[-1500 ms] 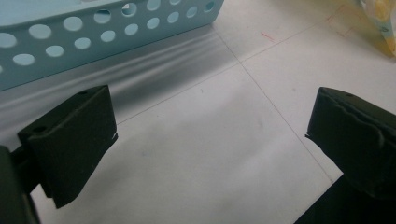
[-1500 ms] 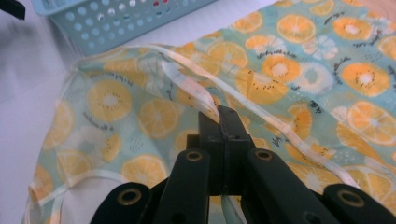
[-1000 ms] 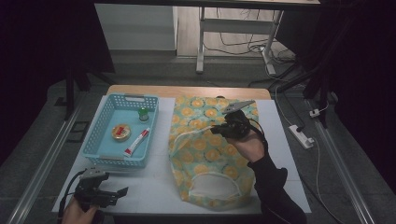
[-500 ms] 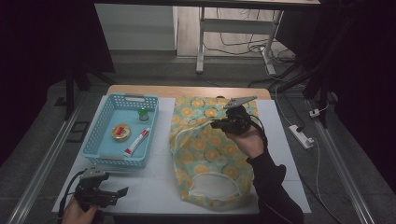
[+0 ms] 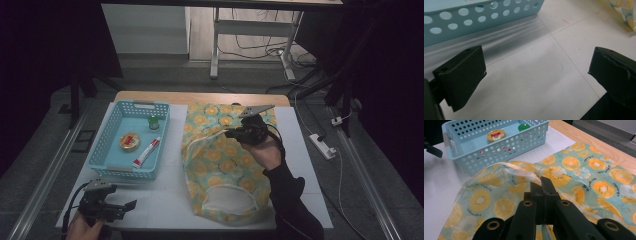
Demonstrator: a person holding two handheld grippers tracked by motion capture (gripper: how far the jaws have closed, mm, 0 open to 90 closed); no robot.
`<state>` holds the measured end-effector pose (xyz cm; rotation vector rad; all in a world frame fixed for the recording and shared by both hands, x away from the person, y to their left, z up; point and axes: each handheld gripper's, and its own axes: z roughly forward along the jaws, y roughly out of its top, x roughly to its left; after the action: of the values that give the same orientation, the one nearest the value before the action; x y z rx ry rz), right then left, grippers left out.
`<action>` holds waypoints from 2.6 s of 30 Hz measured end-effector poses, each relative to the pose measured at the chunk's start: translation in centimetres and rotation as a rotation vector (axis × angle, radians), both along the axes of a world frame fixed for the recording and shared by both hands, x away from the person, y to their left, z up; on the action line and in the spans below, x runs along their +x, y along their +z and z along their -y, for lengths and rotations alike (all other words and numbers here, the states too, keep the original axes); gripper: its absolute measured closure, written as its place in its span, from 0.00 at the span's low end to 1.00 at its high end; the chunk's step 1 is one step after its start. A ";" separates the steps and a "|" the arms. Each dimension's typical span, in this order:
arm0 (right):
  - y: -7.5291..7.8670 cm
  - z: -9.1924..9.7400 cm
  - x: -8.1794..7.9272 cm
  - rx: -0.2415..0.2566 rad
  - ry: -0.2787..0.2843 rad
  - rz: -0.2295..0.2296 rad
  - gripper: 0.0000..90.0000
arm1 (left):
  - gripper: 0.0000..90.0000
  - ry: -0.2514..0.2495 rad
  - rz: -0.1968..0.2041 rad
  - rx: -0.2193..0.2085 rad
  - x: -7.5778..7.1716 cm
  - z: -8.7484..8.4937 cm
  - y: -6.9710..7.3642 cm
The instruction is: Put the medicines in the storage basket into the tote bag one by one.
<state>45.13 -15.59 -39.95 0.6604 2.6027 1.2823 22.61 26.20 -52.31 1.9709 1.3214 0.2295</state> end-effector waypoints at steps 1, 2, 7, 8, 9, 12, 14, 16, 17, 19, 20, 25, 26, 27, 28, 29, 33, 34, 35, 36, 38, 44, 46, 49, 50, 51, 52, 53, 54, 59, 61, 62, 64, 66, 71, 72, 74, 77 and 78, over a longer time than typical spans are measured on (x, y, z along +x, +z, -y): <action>0.0 0.0 0.0 -0.001 0.001 0.000 1.00 | 0.01 0.001 0.000 0.001 0.0 0.0 0.0; -0.1 0.0 0.0 -0.002 0.001 0.000 1.00 | 0.01 0.002 0.000 0.003 0.0 0.0 0.0; -0.2 0.2 0.1 0.000 0.002 0.001 1.00 | 0.00 0.005 0.000 -0.004 0.0 -0.1 0.0; -0.2 0.2 0.1 0.000 0.001 0.000 1.00 | 0.00 0.006 0.001 -0.007 0.0 -0.1 0.0; -0.3 0.2 0.1 0.002 0.003 0.001 1.00 | 0.00 0.004 0.002 -0.009 0.0 -0.1 0.0; -0.3 0.3 0.1 0.006 0.003 -0.003 1.00 | 0.00 0.001 0.004 -0.007 0.0 -0.1 0.1; -0.4 0.3 0.1 0.005 0.002 -0.007 1.00 | 0.00 0.001 0.009 -0.006 -0.1 -0.1 0.1; -0.4 0.2 0.1 0.005 0.003 -0.007 1.00 | 0.00 0.001 0.012 -0.005 -0.1 -0.1 0.2; -0.4 0.2 0.1 0.005 0.003 -0.007 1.00 | 0.00 -0.002 0.006 -0.015 -0.1 0.0 0.2; -0.4 0.2 0.1 0.006 0.004 -0.007 1.00 | 0.00 -0.010 0.003 -0.024 -0.1 0.0 0.2; -0.4 0.2 0.1 0.006 0.005 -0.006 1.00 | 0.00 -0.012 0.002 -0.025 -0.1 0.0 0.3; -0.4 0.3 0.1 0.009 0.008 -0.008 1.00 | 0.00 -0.017 0.011 -0.025 -0.2 -0.1 0.7; -0.4 0.3 0.2 0.009 0.008 -0.009 1.00 | 0.00 -0.020 0.015 -0.028 -0.2 -0.1 0.9; -0.5 0.3 0.2 0.009 0.008 -0.012 1.00 | 0.00 -0.022 0.017 -0.034 -0.2 -0.1 0.9; -0.5 0.3 0.2 0.010 0.010 -0.011 1.00 | 0.00 -0.026 0.015 -0.034 -0.2 -0.1 1.0; -0.5 0.3 0.2 0.010 0.010 -0.012 1.00 | 0.00 -0.032 0.011 -0.030 -0.1 -0.1 1.1; -0.5 0.3 0.2 0.013 0.012 -0.016 1.00 | 0.00 -0.037 0.012 -0.017 0.0 0.0 1.4; -0.5 0.3 0.2 0.011 0.013 -0.016 1.00 | 0.00 -0.036 0.016 -0.017 0.0 -0.1 1.5; -0.5 0.3 0.2 0.012 0.013 -0.016 1.00 | 0.00 -0.036 0.019 -0.016 0.0 -0.1 1.7; -0.5 0.3 0.2 0.012 0.014 -0.017 1.00 | 0.00 -0.036 0.025 -0.019 0.0 -0.2 1.8; -0.5 0.3 0.2 0.013 0.016 -0.019 1.00 | 0.00 -0.038 0.035 -0.025 0.0 -0.3 2.0; -0.5 0.4 0.3 0.016 0.017 -0.025 1.00 | 0.00 -0.058 0.043 -0.052 0.3 -0.5 2.4; -0.5 0.5 0.3 0.018 0.015 -0.025 1.00 | 0.00 -0.060 0.045 -0.046 0.4 -0.5 2.5; -0.5 0.6 0.4 0.021 0.016 -0.025 1.00 | 0.00 -0.065 0.057 -0.048 0.5 -0.5 2.7; -0.5 0.6 0.4 0.021 0.016 -0.025 1.00 | 0.00 -0.066 0.063 -0.055 0.6 -0.5 2.7; -0.5 0.6 0.4 0.021 0.015 -0.025 1.00 | 0.00 -0.069 0.068 -0.057 0.6 -0.5 2.8; -0.5 0.6 0.4 0.023 0.017 -0.026 1.00 | 0.00 -0.068 0.067 -0.059 0.7 -0.5 2.8; -0.5 0.6 0.4 0.024 0.020 -0.027 1.00 | 0.00 -0.069 0.066 -0.060 0.8 -0.5 2.9; -0.5 0.7 0.4 0.025 0.022 -0.027 1.00 | 0.00 -0.070 0.065 -0.061 0.9 -0.5 2.9; -0.5 0.7 0.5 0.024 0.021 -0.030 1.00 | 0.00 -0.076 0.077 -0.047 1.4 -0.5 3.1; -0.5 0.7 0.5 0.025 0.020 -0.030 1.00 | 0.00 -0.070 0.079 -0.052 1.6 -0.5 3.3; -0.6 0.7 0.5 0.023 0.021 -0.030 1.00 | 0.00 -0.069 0.081 -0.050 1.8 -0.6 3.3; -0.6 0.7 0.5 0.023 0.020 -0.031 1.00 | 0.00 -0.067 0.084 -0.036 2.1 -0.6 3.5; -0.6 0.7 0.5 0.023 0.019 -0.031 1.00 | 0.00 -0.066 0.089 -0.024 2.5 -0.5 3.6; -0.6 0.6 0.5 0.021 0.021 -0.029 1.00 | 0.00 -0.087 0.088 -0.036 3.4 -0.8 4.1; -0.5 0.6 0.5 0.021 0.020 -0.028 1.00 | 0.00 -0.083 0.084 -0.044 3.5 -0.8 4.3; -0.5 0.7 0.4 0.022 0.019 -0.029 1.00 | 0.00 -0.074 0.096 -0.041 3.6 -0.8 4.5; -0.5 0.7 0.4 0.023 0.020 -0.026 1.00 | 0.00 -0.069 0.105 -0.034 4.0 -0.8 4.7; -0.5 0.7 0.4 0.025 0.020 -0.025 1.00 | 0.00 -0.069 0.104 -0.035 4.1 -0.8 4.8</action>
<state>45.55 -16.26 -40.41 0.6603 2.6242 1.3230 26.69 27.00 -47.50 1.9442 1.1821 0.2699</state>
